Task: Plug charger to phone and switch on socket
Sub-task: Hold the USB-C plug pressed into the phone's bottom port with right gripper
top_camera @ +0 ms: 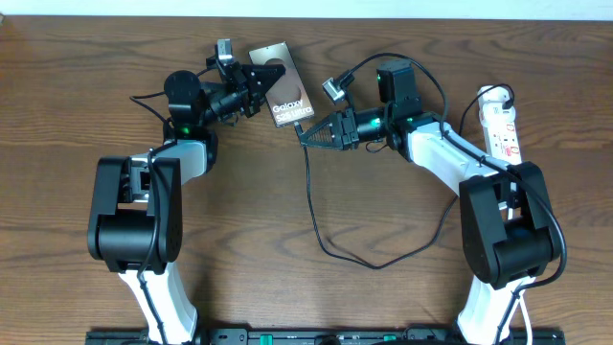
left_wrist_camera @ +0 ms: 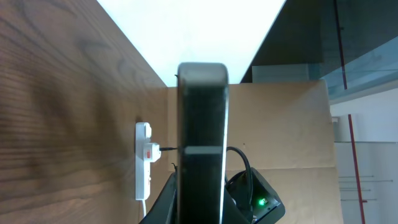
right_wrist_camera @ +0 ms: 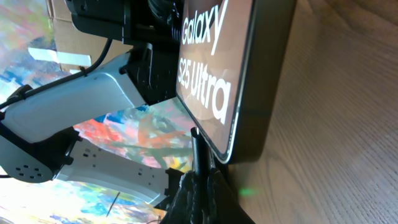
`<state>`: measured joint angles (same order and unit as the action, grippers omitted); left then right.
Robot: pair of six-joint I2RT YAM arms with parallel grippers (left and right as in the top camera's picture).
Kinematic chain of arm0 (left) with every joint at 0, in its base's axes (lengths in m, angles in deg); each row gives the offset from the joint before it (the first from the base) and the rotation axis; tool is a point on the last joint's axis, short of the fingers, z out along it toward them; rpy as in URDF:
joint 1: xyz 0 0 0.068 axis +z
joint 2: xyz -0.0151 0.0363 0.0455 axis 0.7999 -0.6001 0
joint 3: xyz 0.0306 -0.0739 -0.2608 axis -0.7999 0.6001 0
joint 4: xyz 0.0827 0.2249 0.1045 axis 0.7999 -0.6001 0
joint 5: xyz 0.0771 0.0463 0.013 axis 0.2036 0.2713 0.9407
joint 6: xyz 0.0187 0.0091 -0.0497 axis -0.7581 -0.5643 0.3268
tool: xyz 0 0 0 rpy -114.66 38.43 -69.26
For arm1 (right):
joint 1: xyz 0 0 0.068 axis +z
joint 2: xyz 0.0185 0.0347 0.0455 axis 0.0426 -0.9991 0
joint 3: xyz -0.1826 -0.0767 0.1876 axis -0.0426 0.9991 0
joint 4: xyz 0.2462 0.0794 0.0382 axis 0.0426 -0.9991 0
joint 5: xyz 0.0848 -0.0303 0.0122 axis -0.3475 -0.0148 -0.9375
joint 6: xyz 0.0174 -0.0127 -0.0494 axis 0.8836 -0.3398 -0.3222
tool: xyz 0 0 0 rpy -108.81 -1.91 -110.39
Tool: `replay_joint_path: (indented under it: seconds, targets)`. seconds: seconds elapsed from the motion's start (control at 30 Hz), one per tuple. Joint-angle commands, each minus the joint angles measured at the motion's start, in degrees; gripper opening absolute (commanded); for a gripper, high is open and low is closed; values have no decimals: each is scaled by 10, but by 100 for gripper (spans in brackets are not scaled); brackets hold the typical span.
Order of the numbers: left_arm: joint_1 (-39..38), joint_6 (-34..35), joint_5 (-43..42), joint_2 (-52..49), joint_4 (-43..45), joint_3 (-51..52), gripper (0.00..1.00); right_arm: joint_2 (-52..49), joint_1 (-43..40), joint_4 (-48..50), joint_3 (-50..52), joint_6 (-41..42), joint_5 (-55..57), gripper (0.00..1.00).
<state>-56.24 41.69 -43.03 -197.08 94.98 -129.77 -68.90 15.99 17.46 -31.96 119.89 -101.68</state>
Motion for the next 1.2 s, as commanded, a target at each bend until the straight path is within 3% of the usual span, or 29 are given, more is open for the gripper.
replay_joint_path:
  seconds: [0.0,1.17]
  targets:
    - [-2,-9,-18,2,9,0,7,0,-10,0,0,3,12,1]
    - [-41,-27,-23,2,9,0,7,0,-8,12,0,44,73,1]
